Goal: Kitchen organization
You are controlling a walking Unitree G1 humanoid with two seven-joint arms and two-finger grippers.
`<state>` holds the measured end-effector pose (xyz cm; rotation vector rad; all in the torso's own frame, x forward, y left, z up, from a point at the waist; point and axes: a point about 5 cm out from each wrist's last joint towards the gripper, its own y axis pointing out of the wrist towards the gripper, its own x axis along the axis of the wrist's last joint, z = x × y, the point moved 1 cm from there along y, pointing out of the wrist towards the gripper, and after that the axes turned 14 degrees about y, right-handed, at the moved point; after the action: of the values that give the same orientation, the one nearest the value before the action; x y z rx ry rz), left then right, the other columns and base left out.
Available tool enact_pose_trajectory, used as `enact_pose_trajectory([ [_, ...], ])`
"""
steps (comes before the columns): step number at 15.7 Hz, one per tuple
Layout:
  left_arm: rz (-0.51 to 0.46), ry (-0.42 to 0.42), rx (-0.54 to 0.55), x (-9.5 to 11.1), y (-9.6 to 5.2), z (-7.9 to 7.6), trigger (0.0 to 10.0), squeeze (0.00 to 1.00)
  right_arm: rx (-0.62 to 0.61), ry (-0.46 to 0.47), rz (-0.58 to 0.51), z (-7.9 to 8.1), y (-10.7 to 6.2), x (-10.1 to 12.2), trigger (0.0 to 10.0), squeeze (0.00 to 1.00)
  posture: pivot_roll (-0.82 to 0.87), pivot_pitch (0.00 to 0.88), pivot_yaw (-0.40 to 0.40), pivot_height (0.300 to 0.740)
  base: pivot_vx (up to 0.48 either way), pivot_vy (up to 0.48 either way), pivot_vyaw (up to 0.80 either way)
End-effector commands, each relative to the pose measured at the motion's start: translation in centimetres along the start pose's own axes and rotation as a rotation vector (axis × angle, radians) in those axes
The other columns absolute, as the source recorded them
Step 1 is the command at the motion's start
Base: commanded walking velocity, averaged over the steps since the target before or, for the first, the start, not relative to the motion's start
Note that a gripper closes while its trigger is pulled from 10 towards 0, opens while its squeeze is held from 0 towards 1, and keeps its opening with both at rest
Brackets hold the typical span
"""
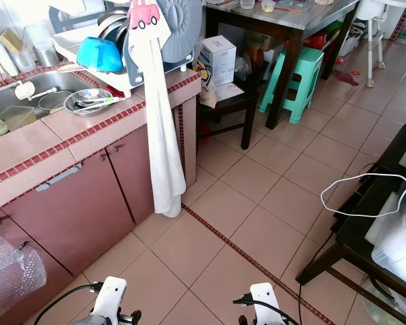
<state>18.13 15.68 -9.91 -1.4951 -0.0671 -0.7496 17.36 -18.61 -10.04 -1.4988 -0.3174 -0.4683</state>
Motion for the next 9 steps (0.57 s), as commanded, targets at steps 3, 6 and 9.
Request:
enact_pose_trajectory([
  [3,-0.373,-0.210,0.121,12.4,-0.7,3.8,10.0,0.00,-0.078,0.128,-0.343,-0.7,-1.0,13.6,10.0,0.00,0.02,0.000,-0.039,0.740,0.000,0.000,0.00],
  [6,-0.373,-0.210,0.121,12.4,-0.7,3.8,10.0,0.00,-0.078,0.128,-0.343,-0.7,-1.0,13.6,10.0,0.00,0.02,0.000,-0.039,0.740,0.000,0.000,0.00],
  [9,-0.373,-0.210,0.121,12.4,-0.7,3.8,10.0,0.00,-0.078,0.128,-0.343,-0.7,-1.0,13.6,10.0,0.00,0.02,0.000,-0.039,0.740,0.000,0.000,0.00],
])
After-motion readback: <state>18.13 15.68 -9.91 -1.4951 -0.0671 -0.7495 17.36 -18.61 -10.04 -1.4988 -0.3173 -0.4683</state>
